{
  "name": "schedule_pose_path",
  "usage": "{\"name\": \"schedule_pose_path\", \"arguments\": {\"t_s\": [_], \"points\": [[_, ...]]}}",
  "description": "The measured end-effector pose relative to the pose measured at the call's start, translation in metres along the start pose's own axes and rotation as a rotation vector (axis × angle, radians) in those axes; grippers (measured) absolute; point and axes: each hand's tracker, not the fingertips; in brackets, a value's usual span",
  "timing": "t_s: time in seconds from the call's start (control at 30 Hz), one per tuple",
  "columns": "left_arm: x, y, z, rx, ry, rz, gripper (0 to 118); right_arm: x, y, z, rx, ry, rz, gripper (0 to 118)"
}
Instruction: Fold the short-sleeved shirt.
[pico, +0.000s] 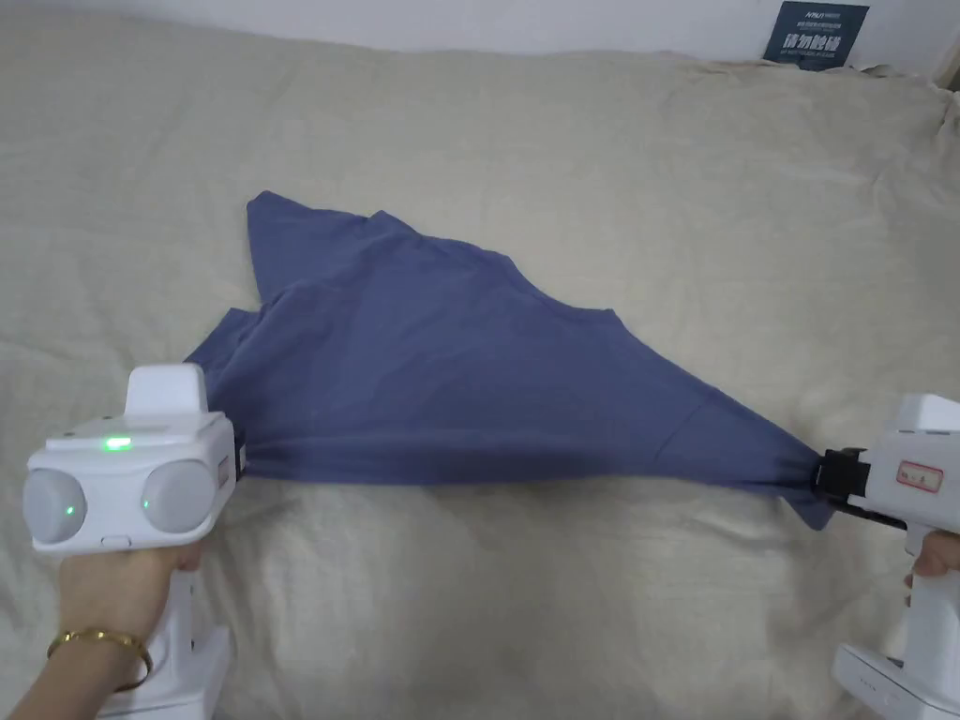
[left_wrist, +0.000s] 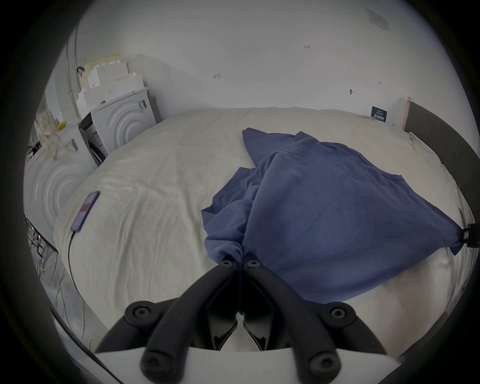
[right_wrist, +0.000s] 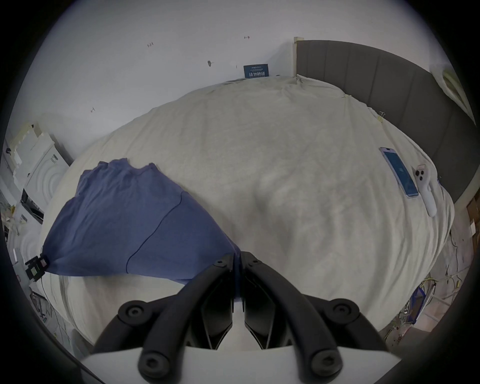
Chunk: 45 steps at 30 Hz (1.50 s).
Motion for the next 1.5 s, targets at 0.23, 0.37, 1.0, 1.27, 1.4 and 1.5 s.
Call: {"name": "schedule_pose_path", "arguments": {"t_s": [0.23,0.37,1.0,1.27,1.4,1.5], "points": [[-0.011,-0.04,0.013,-0.046,-0.021,0.074,0,0.018,-0.037,0.009,-0.033,0.006,-0.014,4],[-0.009,-0.048,0.007,-0.07,-0.007,0.079,0,0.02,-0.049,-0.001,-0.073,-0.001,-0.028,4],[-0.043,0.023,0.098,0.322,-0.161,0.257,118,-0.017,0.005,0.105,0.371,0.055,0.1,102],[0.007,0.018,0.129,0.555,-0.107,0.103,118,-0.067,-0.02,0.127,0.623,0.109,0.2,102],[0.021,0.005,0.124,0.568,-0.117,0.06,118,-0.084,-0.036,0.125,0.66,0.115,0.205,102],[0.027,0.0,0.123,0.574,-0.127,0.035,102,-0.089,-0.044,0.122,0.666,0.133,0.178,101]]}}
